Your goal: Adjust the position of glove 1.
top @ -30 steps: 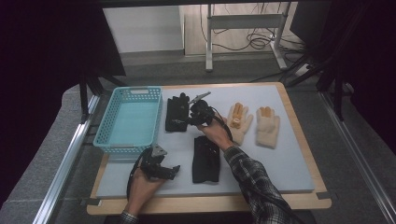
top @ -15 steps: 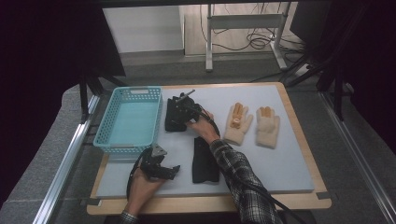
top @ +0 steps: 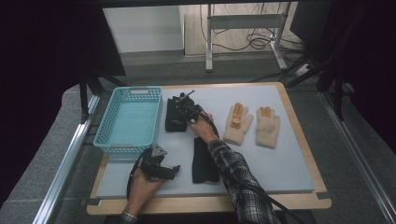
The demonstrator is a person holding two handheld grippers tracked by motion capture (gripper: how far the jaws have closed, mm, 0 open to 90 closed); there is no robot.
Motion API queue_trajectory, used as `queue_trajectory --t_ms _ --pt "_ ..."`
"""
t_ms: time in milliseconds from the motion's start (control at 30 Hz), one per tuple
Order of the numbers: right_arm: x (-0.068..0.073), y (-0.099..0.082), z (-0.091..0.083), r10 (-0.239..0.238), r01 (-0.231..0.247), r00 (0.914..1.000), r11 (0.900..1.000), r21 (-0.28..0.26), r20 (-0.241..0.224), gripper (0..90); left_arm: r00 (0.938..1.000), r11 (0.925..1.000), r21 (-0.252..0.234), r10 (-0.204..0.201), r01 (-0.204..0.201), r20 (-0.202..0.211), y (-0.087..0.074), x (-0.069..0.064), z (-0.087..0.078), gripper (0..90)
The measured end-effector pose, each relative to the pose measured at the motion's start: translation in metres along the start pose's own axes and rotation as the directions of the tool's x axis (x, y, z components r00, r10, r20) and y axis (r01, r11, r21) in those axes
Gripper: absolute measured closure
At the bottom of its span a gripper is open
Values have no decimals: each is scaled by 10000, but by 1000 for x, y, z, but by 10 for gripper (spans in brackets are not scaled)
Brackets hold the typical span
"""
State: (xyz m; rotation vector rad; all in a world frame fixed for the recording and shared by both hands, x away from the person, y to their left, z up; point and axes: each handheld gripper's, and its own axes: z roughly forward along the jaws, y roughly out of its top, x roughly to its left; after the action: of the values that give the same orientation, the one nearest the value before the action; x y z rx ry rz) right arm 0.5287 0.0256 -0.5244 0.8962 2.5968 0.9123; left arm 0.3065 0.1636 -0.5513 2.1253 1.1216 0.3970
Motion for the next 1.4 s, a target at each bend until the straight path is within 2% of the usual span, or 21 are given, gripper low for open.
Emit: queue_trajectory --t_ms 67,133,167,200,233,267,300,400,467,500,600,633,667,700,733,767,867,967,1100,1167,1400 --pt "-2 2 0 -12 12 10000 10000 -13 -73 888 10000 10000 38 43 -43 1 0 0 0 33" --pt "-4 3 0 80 -79 9999 9997 -228 72 880 10000 10000 38 42 -42 6 0 0 0 33" --pt "-7 3 4 267 -256 9993 9987 -435 267 735 10000 10000 38 44 -44 9 0 0 0 33" --pt "-7 3 4 267 -256 9993 9987 -435 267 735 10000 10000 36 43 -43 8 0 0 0 33" --pt "-10 2 6 366 -336 9984 9972 -668 438 637 10000 10000 35 42 -42 13 0 0 0 33" --pt "-10 2 6 366 -336 9984 9972 -668 438 637 10000 10000 35 42 -42 13 0 0 0 33" --pt "-12 2 7 440 -408 9982 9962 -766 415 597 10000 10000 12 37 -37 7 0 0 0 33" --pt "-16 4 5 717 -708 9974 9921 -1033 53 531 10000 10000 12 37 -37 8 0 0 0 33" --pt "-15 5 6 592 -598 9982 9928 -1041 -91 493 10000 10000 14 37 -37 8 0 0 0 33" --pt "-12 6 12 345 -346 9994 9977 -586 -21 478 10000 10000 12 37 -37 4 0 0 0 33" --pt "-14 6 14 656 -659 9978 9961 -587 -67 525 10000 10000 12 40 -40 3 0 0 0 33" --pt "-14 8 14 810 -801 9966 9956 -486 161 635 10000 10000 11 40 -40 5 0 0 0 33" --pt "-14 8 14 810 -801 9966 9956 -486 161 635 10000 10000 12 40 -40 5 0 0 0 33" --pt "-12 9 14 826 -829 9965 9958 -397 -92 809 10000 10000 11 40 -40 4 0 0 0 33" --pt "-12 9 14 826 -829 9965 9958 -397 -92 809 10000 10000 11 40 -40 4 0 0 0 33" --pt "-8 9 15 823 -822 9966 9955 -461 3 867 10000 10000 7 37 -37 3 0 0 0 33" --pt "-7 8 15 766 -761 9970 9954 -582 75 877 10000 10000 29 42 -42 9 0 0 0 33" --pt "-8 10 13 999 -996 9950 9942 -397 46 881 10000 10000 13 38 -38 8 0 0 0 33" --pt "-6 12 10 842 -836 9963 9958 -364 154 881 10000 10000 16 36 -36 10 0 0 0 33" --pt "-9 13 3 1166 -1165 9932 9916 -565 -15 881 10000 10000 18 37 -37 11 0 0 0 33" --pt "-7 14 -16 1057 -1068 9942 9911 -800 -176 881 10000 10000 17 37 -37 8 0 0 0 33"
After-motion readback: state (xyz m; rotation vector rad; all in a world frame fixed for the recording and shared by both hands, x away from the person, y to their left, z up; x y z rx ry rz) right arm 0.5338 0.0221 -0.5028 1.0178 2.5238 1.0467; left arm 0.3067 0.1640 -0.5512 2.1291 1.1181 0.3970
